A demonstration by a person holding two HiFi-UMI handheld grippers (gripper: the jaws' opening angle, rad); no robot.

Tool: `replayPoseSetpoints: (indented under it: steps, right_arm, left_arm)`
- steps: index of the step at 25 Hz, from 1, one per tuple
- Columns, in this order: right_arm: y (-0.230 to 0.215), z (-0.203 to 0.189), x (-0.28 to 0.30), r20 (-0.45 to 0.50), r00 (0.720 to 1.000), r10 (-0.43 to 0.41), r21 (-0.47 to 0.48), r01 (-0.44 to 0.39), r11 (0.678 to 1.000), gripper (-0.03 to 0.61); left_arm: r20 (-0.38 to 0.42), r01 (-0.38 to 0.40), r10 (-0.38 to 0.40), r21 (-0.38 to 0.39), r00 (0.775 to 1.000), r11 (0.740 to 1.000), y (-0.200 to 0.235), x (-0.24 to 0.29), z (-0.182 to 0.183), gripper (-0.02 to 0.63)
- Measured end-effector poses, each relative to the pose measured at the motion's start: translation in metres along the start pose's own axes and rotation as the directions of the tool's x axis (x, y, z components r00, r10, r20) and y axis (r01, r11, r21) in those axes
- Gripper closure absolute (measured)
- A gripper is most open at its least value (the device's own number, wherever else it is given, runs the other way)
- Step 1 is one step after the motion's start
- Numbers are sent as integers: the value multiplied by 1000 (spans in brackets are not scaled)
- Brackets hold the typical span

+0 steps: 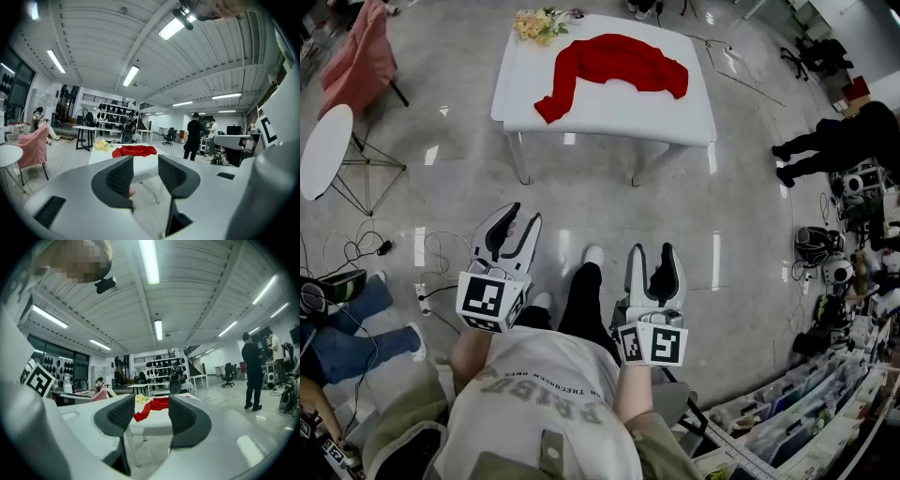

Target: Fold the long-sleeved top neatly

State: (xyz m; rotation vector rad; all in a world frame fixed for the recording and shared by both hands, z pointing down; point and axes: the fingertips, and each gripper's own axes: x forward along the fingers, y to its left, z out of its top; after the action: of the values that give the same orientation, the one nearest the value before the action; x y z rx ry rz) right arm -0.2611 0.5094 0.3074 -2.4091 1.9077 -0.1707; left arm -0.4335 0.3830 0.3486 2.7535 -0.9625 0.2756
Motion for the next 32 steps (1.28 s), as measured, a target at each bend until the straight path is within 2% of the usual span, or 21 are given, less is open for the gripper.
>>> replayPoseSetpoints:
  steps: [3, 6, 8, 20, 27, 32]
  right_arm:
    - [-30, -1, 21, 5, 1000, -7, 3, 7, 1000, 367]
    - [-61, -2, 48, -1, 1000, 5, 9, -5, 1000, 364]
    - [-78, -3, 70, -15, 999, 34, 18, -34, 999, 272]
    - [-198, 19, 214, -33, 985, 172, -9, -172, 985, 272]
    - [-227, 5, 266, -66, 972, 225, 29, -223, 974, 272]
    - [-239, -11, 297, -100, 968, 230, 50, -227, 973, 272]
  left_arm:
    - [-25, -7, 6, -18, 1000, 1000, 4, 24, -4, 388]
    - [-42, -36, 35, -18, 999, 999, 9, 53, -3, 359]
    - [-49, -63, 62, -19, 997, 998, 12, 74, 2, 359]
    - [-61, -202, 201, -10, 978, 979, -7, 227, 44, 356]
    - [-118, -280, 278, -1, 953, 960, 5, 268, 41, 356]
    - [-153, -312, 308, -6, 939, 950, 25, 293, 34, 357]
